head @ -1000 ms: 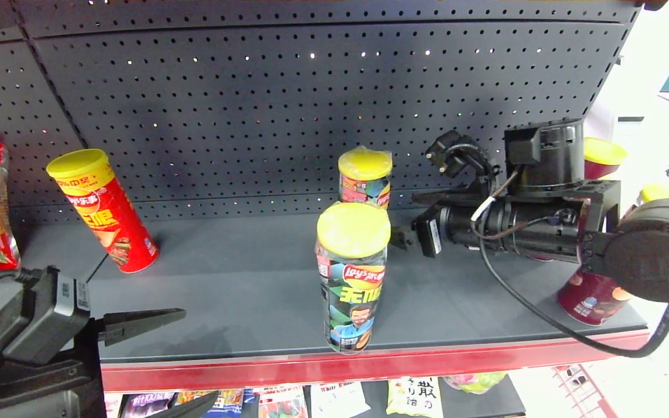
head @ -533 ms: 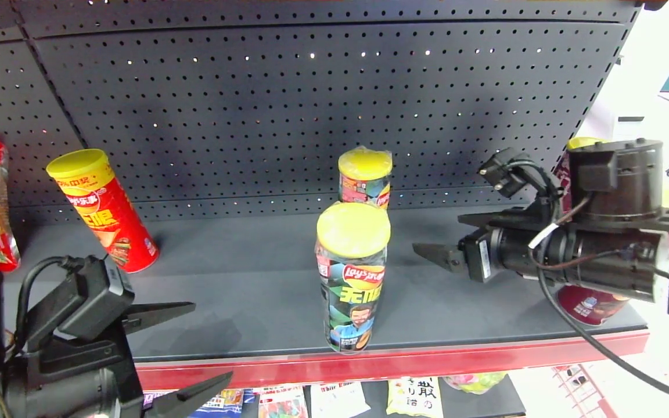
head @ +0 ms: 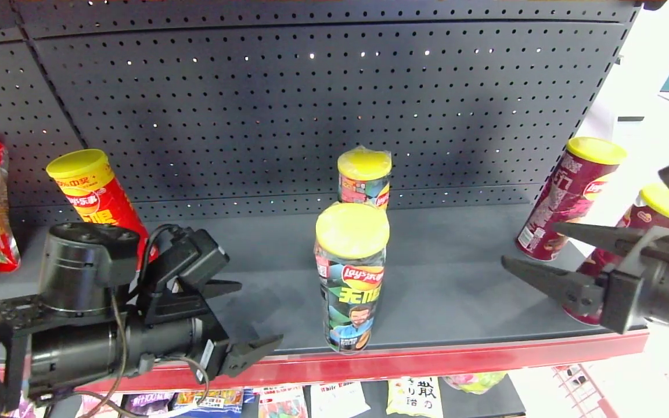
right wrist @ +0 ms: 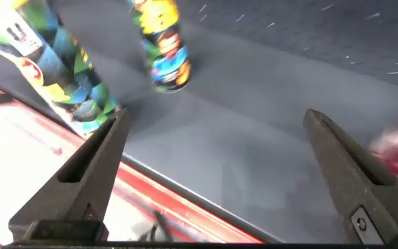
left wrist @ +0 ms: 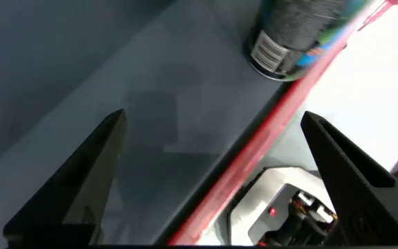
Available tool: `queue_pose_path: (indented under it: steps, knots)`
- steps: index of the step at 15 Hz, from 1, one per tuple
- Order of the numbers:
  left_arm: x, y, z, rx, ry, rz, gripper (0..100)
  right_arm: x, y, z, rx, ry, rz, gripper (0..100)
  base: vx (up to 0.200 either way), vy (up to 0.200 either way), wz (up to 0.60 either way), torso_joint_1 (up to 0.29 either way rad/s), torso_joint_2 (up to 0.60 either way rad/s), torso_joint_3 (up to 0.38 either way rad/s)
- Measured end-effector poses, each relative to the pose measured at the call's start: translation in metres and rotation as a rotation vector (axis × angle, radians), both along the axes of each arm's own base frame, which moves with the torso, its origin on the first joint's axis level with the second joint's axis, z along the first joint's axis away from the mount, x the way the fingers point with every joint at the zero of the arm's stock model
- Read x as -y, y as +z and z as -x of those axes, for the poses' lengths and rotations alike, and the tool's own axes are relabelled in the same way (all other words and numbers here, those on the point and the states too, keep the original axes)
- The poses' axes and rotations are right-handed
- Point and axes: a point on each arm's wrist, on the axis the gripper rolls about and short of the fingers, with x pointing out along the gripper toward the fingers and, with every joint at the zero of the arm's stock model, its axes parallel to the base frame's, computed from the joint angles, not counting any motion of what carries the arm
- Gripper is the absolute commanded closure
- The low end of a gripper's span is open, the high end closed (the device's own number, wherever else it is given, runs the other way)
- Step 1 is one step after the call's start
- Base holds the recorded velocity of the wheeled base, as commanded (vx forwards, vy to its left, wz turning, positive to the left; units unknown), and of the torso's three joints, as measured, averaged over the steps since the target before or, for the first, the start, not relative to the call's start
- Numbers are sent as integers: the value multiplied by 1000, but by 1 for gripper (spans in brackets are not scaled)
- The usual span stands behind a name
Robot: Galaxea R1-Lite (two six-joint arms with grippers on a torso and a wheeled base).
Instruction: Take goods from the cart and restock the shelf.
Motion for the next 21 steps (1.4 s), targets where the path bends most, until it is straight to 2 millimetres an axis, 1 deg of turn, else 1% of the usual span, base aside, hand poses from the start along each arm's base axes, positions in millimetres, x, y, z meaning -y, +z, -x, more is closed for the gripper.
queue_pose_path:
  steps: [1,3,6,9,15,21]
  knots:
    - [6,-4,-5,-12,7,-20,0,9,3,7,15,-30,-14,0,0,0,0,0,0,0]
    - [15,-10,-10,-29,2,-42,0,20,7,17,30,-66,-33,0,0,0,0,0,0,0]
    - [30,-12,-19,-32,-26,-49,0,28,9,30,20,-89,-57,0,0,0,0,0,0,0]
    - [41,-14,-28,-33,-38,-53,0,31,13,36,45,-93,-73,0,0,0,0,0,0,0]
    - [44,-23,-33,-50,-11,-87,0,32,17,40,65,-93,-83,0,0,0,0,0,0,0]
    - [48,-26,-40,-44,14,-105,0,32,16,40,63,-94,-81,0,0,0,0,0,0,0]
